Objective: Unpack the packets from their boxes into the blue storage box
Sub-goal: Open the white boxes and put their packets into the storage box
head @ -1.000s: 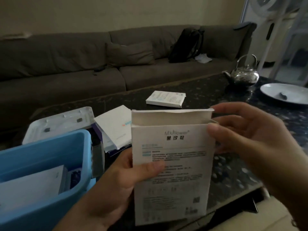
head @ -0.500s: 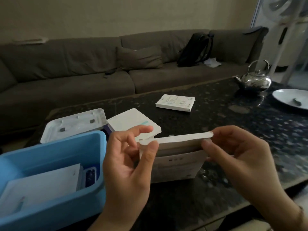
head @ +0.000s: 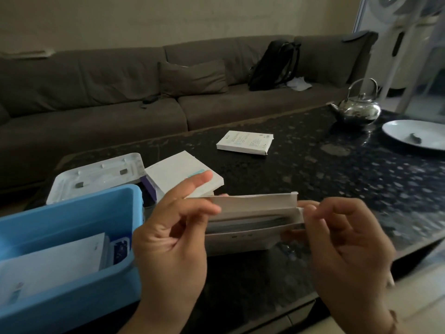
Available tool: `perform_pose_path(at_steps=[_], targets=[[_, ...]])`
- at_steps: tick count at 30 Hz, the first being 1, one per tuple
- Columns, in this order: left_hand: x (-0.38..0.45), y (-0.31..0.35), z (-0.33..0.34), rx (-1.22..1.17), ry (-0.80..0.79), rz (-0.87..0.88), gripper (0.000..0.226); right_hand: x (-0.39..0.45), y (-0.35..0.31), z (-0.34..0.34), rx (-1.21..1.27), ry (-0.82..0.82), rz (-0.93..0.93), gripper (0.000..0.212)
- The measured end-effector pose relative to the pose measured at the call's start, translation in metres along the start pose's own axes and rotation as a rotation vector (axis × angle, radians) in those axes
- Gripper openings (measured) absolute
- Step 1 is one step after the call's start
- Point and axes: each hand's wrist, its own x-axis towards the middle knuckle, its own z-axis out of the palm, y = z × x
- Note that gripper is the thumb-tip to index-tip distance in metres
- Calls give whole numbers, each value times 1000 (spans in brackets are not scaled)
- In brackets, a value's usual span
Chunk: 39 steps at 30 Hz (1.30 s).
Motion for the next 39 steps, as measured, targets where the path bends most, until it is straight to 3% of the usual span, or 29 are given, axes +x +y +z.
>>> perform_pose_path(at_steps=[4, 6, 11, 17, 20, 25, 33, 35, 37, 39], targets=[[2, 1, 2, 68, 51, 224, 32, 14, 6, 4, -65, -38, -227, 23], [2, -8, 1, 82, 25, 199, 33, 17, 17, 5, -99, -89, -256, 18], [-16, -34, 5, 146, -129, -30, 25, 9, 49, 1, -212, -152, -60, 23], [-23, -29, 10, 213, -214, -63, 40, 1, 54, -16, -269, -149, -27, 26], [-23, -26, 12, 236, -252, -66, 47, 1, 56, -21, -299, -182, 21, 40], [-21, -29, 10, 303, -289, 4, 37, 0, 51, -22, -330, -192, -15, 35], [-19, -30, 8, 349, -308, 27, 46, 0, 51, -22, -326, -220, -25, 40], [-18, -29, 7, 341, -335, 29, 49, -1, 51, -23, -336, -203, -98, 24], [-17, -26, 6, 319, -352, 6, 52, -3, 46, -27, -461, -184, -298, 5], [-17, -24, 7, 300, -359, -8, 54, -11, 39, -28, -551, -297, -507, 8]])
